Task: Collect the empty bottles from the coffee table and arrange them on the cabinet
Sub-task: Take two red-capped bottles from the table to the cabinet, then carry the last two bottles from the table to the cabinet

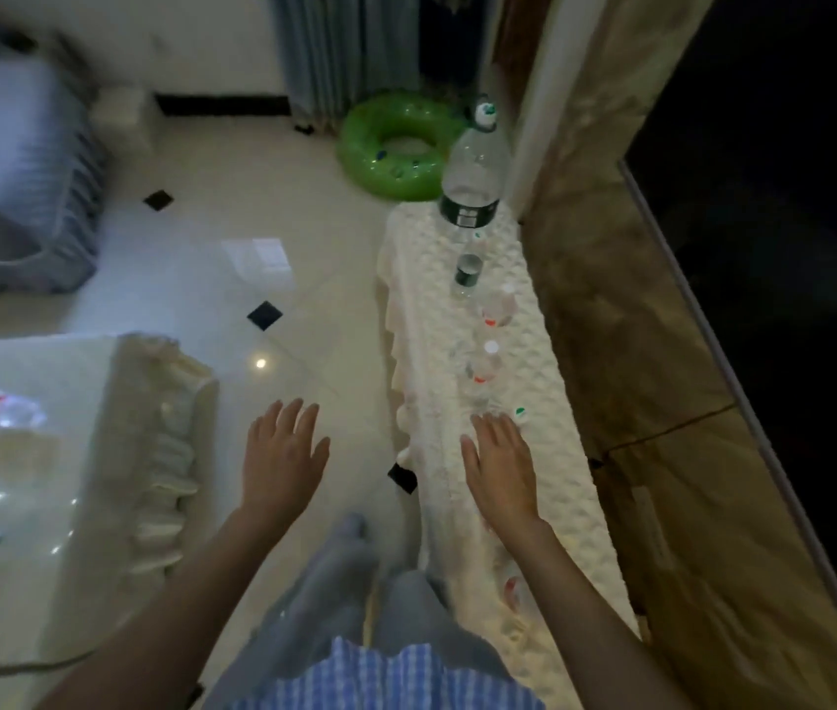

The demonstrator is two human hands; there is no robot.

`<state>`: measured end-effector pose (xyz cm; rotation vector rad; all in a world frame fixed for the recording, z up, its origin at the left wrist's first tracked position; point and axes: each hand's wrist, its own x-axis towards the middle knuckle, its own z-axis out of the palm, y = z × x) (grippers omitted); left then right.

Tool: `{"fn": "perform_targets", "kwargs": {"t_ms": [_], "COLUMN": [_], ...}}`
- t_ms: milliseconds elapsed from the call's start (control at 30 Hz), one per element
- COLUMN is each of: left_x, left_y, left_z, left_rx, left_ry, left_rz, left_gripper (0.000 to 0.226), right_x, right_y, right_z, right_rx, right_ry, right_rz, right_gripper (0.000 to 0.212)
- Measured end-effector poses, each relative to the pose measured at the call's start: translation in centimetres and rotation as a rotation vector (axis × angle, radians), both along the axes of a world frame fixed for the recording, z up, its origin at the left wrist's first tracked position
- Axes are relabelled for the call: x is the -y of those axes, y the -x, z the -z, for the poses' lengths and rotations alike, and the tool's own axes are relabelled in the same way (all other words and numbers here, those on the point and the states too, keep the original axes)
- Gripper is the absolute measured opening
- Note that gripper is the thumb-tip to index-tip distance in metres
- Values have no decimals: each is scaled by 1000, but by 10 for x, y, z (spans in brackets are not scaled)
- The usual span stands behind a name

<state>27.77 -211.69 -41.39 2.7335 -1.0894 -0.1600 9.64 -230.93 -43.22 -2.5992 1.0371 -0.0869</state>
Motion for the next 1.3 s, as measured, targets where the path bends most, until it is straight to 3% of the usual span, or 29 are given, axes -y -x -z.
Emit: {"fn": "perform_targets", "kwargs": {"t_ms": [300,667,1100,1300], "left_x": [-106,-219,-373,-415], "left_y": [53,78,83,63], "left_z": [9,2,-12,-18], "left_rx": [-21,13,180,156], "left_ry": [-28,-2,11,37], "left_rz": [-353,-787,-1023,-1076], "left_gripper": [40,40,42,46], "right_x": [-52,-156,-317,-363], "right_y": [-39,-115,-176,-208], "right_z": [11,-10,-34,-52], "right_rx": [-128,-63,100,250], "right_ry": [-1,119,164,159], "right_rz": [-444,-858,-1045,-1108], "right_gripper": [45,43,38,29]}}
